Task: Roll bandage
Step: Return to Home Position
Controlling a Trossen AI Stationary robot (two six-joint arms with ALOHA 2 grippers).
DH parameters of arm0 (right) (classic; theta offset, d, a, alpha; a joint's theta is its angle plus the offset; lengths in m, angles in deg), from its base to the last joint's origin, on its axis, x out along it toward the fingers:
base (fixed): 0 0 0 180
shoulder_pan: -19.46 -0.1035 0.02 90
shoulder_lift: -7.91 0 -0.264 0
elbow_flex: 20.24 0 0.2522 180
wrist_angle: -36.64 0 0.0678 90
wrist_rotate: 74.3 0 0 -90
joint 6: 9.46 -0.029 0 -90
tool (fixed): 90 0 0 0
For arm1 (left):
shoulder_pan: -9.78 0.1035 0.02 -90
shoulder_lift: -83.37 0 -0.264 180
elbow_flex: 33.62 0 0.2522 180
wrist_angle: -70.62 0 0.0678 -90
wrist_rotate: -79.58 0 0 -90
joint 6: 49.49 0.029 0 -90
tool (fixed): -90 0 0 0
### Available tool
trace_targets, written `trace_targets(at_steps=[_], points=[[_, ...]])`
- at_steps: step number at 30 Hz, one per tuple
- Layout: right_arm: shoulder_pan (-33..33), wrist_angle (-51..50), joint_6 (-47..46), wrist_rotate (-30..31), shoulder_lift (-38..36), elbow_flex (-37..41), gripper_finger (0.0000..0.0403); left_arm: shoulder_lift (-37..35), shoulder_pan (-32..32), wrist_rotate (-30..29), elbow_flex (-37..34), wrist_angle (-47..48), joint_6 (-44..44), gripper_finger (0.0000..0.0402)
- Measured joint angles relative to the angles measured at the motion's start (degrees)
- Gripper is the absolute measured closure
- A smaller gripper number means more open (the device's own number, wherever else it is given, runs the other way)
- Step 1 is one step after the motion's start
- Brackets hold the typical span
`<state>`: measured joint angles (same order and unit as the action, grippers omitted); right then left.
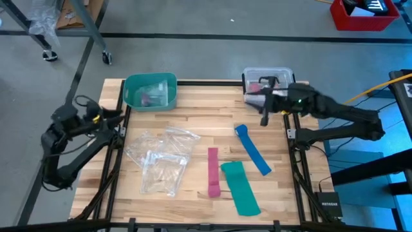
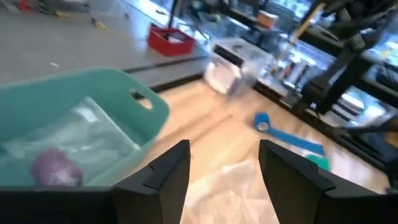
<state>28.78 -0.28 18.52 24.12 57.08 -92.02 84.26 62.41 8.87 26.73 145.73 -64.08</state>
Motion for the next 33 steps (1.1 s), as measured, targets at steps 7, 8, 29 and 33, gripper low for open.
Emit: trace_targets(at_steps=[7,8,29,33], points=[[0.5,22.0,-7.5,-0.6,-5.2,23.4,0.0251,-0.3,1.0,8.0,-11.0,-17.5,0.5,0.0219],[0.5,25.1,-8.3,-0.9,-5.5,26.2,0.0251,-0.4,1.0,8.2,-12.8,-20.0,0.4,0.0219],[0.5,47.6,-13.2,-6.5,-5.7,47.2,0.0251,-0.5,-4.6,18.4,-42.8,-62.6,-8.3,0.0219],[0.5,47.5,-13.4,-6.5,-5.7,48.4,0.0251,-0.5,-7.2,16.8,-46.1,-66.8,-9.2,0.0219]])
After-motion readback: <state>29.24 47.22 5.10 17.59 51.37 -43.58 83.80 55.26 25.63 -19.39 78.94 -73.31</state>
